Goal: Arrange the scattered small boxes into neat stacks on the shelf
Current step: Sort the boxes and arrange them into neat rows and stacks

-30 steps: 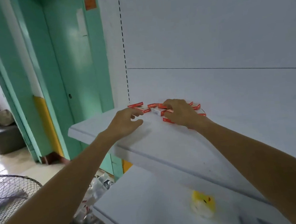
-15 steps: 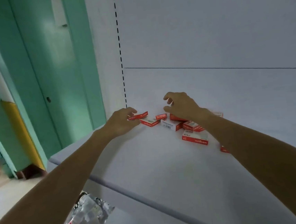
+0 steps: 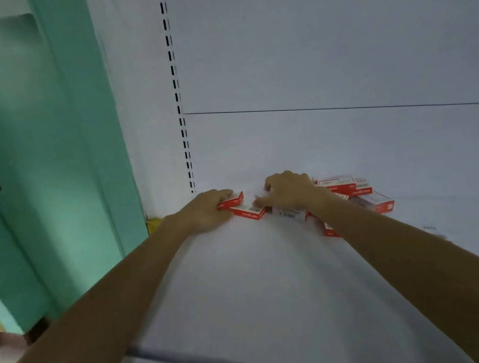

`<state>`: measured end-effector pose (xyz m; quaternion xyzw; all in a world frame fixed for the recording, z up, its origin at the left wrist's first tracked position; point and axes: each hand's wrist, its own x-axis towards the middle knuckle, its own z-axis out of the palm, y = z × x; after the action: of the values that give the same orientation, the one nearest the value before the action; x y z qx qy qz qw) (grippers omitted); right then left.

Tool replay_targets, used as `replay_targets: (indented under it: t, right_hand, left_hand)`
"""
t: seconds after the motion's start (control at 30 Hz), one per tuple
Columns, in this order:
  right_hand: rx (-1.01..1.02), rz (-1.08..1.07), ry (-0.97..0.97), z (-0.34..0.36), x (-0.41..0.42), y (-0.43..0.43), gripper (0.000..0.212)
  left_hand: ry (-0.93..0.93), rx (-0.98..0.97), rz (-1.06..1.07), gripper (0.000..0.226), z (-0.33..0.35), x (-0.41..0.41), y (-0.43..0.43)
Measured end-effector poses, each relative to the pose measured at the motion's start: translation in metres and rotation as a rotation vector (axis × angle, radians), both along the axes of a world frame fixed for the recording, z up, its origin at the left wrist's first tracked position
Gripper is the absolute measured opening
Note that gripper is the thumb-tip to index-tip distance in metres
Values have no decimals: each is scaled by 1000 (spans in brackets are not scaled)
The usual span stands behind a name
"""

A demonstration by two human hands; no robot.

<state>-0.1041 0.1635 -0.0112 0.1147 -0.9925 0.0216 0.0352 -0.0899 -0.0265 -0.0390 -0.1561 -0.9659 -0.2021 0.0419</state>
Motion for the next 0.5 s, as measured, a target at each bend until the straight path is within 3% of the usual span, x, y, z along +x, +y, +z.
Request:
replay_targets:
  t: [0.17,0.37,0.5]
  right_hand:
    - [-102,-5,89,0,7,-5,47]
    - [-303,1,226,5,29,5,47]
    - [-263,-11,299,0,41,31,34]
  left_hand:
    - [80,24,3,47,-3,-3,-12]
    - [147,217,-46,49,6,9,-7]
    - [172,271,-125,50,13,23,20]
